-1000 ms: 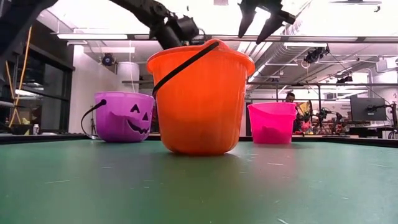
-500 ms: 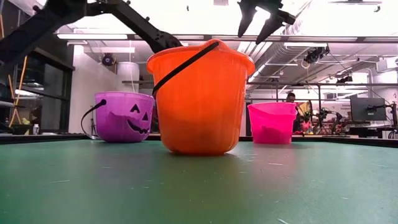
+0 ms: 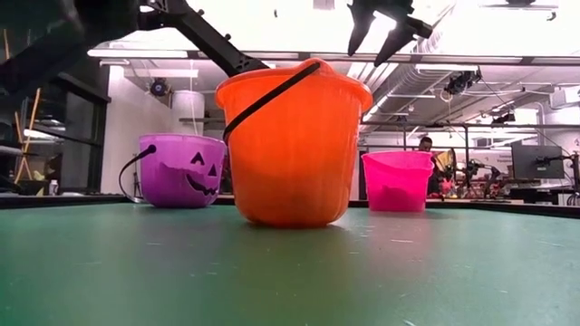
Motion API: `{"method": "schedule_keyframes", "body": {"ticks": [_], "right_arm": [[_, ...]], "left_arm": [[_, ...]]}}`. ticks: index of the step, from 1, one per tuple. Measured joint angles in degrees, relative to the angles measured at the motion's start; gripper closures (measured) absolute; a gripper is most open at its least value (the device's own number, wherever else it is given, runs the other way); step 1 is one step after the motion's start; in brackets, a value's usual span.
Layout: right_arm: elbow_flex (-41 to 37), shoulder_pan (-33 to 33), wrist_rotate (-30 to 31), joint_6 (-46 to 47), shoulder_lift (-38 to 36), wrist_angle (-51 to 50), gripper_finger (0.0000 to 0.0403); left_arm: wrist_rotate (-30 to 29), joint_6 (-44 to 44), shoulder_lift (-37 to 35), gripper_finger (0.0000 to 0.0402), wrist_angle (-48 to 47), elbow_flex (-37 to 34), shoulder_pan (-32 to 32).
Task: Sort candy by brand, put in halloween buckets
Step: Put the violet candy into the orange bucket
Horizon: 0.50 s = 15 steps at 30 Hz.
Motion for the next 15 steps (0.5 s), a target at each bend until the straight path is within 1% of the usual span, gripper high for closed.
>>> {"method": "schedule_keyframes", "body": {"ticks": [2,4,6,7,11,15], "right_arm": [[0.0,0.0,0.15,0.0,0.0,0.0,0.0103],[0.0,0.0,0.88,0.0,0.0,-0.02,0.0103],[0.0,0.0,1.76,-0.02,0.0,-0.02,0.0103],[0.0,0.0,2.0,-0.11,0.0,-0.02,0.0103],[-0.02,-0.02,2.32,-0.59,0.0,-0.14,0.0103],[0.0,0.0,2.67,-1.07,0.0,-0.38,0.0103]], "left_arm": [[-2.54,1.05,-0.54,0.0207,-2.11,-0.02,-0.2],[-4.32,2.63,-1.0,0.0279,-3.21,-0.06,-0.21],[-2.65,4.15,-1.97,0.0359,-4.49,-0.13,0.37],[-1.57,4.25,-2.73,0.0379,-4.82,-0.13,0.61],[0.5,4.19,-7.6,0.0392,-6.75,-0.13,1.38],[6.65,5.88,-15.89,0.0397,-8.64,-0.13,1.88]]}}
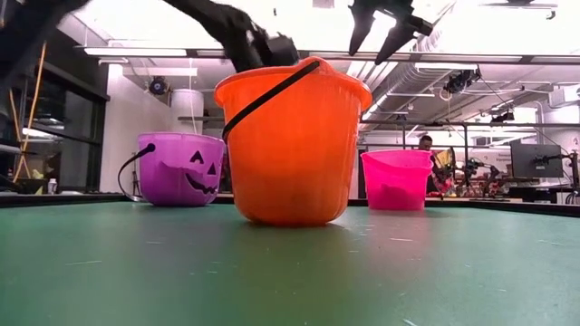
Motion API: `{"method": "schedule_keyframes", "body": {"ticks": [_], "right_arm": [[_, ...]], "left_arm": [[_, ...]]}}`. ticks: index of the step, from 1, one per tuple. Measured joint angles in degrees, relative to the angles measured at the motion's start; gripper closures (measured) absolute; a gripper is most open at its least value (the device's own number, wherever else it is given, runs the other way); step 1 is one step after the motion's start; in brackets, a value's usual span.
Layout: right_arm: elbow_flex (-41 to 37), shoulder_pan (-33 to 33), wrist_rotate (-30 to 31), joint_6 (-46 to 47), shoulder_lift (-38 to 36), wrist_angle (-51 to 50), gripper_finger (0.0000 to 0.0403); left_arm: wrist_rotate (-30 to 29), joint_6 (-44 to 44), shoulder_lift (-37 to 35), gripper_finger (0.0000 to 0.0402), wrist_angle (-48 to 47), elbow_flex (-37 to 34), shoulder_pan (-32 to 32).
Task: Sort candy by brand, put in halloween buckets
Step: Put the violet candy into the orange bucket
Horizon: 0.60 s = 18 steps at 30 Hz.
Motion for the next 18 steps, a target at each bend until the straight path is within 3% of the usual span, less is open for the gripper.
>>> {"method": "schedule_keyframes", "body": {"ticks": [3,6,9,11,18], "right_arm": [[0.0,-0.03,0.75,-0.01,0.0,-0.79,0.0103],[0.0,-0.28,0.68,0.13,0.0,-2.28,0.0103],[0.0,-0.28,0.49,0.63,0.0,-3.96,0.0103],[0.0,-0.28,-0.75,1.0,0.0,-5.12,0.0103],[-0.02,-0.21,-5.17,3.04,0.0,-7.27,0.0103]], "left_arm": [[6.05,1.92,-6.96,0.0399,-1.96,0.02,0.0],[17.24,5.05,-13.83,0.04,-1.58,-1.93,-0.01],[29.25,5.4,-21.67,0.0401,3.48,-9.59,-0.6],[34.11,3.15,-26.92,0.0401,8.12,-16.84,-1.71],[29.35,-10.14,-40.0,0.0401,32.53,-38.65,-12.33]]}}
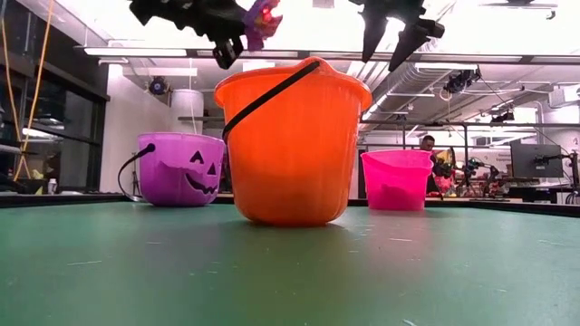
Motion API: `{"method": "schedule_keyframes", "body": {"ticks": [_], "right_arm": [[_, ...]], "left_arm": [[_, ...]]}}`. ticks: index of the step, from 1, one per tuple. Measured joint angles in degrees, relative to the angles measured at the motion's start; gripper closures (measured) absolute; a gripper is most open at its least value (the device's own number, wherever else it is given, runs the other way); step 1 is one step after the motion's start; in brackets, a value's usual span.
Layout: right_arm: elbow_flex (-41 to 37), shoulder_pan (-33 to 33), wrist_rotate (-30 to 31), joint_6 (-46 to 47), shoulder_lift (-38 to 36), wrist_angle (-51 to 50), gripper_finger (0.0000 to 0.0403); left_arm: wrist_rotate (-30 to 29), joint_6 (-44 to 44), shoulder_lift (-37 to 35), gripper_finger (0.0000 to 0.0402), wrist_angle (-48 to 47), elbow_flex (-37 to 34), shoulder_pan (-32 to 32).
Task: Sort candy by brand, put in halloween buckets
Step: Put the violet candy into the orange bucket, then put the red candy into the pink bucket
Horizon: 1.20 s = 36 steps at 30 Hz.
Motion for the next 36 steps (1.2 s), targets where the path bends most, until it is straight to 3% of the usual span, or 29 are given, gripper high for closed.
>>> {"method": "schedule_keyframes", "body": {"ticks": [6,14,17,22,26,32,36], "right_arm": [[0.0,0.0,-1.19,-0.06,0.0,0.0,0.0103],[0.0,0.0,-1.93,-8.82,0.0,0.06,0.0103],[0.0,0.0,-2.2,-14.52,0.0,0.02,0.0103],[0.0,0.39,-3.27,-20.46,0.0,0.24,0.0103],[0.0,1.87,-3.35,-23.34,0.0,1.09,0.0103],[0.0,4.67,-3.37,-24.31,0.0,2.4,0.0103],[0.0,6.03,-3.35,-22.97,0.0,2.94,0.0103]], "left_arm": [[-16.07,-1.88,2.0,0.0378,4.56,-2.27,-10.51],[-23.61,-3.25,7.26,0.0253,0.44,4.45,-17.12],[-26.96,-7.4,8.41,0.0212,-4.69,7.71,-19.46],[-27.97,-26.34,8.26,0.0187,-22.51,11.5,-25.76],[-27.5,-46.02,8.35,0.0189,-34.94,11.35,-37.24],[-24.9,-72.29,8.79,0.019,-35.79,5.53,-57.12],[-23.11,-81.2,10.13,0.019,-36.0,3.3,-66.75]]}}
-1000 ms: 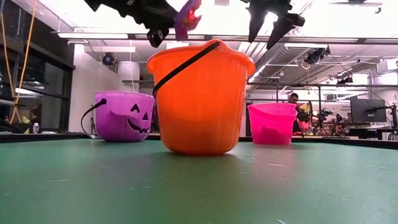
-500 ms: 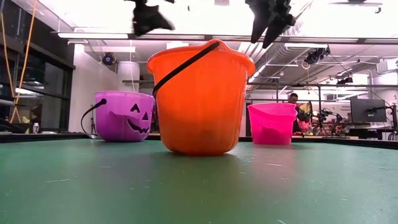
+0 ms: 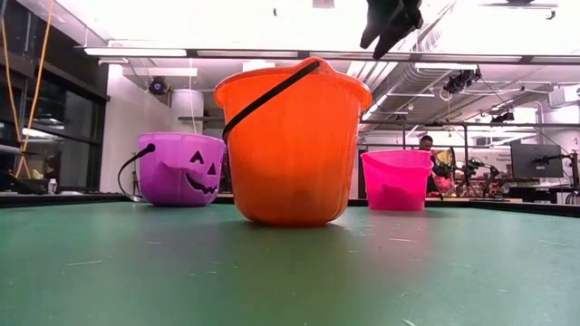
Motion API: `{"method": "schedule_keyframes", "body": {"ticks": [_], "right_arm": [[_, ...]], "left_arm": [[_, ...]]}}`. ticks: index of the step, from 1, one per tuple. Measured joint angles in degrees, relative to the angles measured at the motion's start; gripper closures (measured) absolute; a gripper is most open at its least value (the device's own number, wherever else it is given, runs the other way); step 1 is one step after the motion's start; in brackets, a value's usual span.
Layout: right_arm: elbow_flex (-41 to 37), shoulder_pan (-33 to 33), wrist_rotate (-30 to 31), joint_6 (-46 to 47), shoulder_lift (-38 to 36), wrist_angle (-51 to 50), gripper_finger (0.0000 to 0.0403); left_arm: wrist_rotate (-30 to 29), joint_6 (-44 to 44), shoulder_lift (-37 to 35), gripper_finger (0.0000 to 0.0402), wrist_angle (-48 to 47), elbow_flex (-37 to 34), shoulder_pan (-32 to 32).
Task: Sort candy by brand, put in halloween buckets
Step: Put the red candy into the pink bucket
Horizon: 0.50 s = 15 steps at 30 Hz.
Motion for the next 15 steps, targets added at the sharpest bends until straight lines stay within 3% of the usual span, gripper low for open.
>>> {"method": "schedule_keyframes", "body": {"ticks": [8,15], "right_arm": [[0.0,0.47,0.02,0.41,0.0,3.33,0.0103],[0.0,0.31,0.45,1.88,0.0,3.34,0.0103]], "left_arm": [[-1.18,1.06,8.09,0.019,1.65,-0.32,-9.99],[-1.42,3.01,15.26,0.019,1.79,-0.32,-11.72]]}}
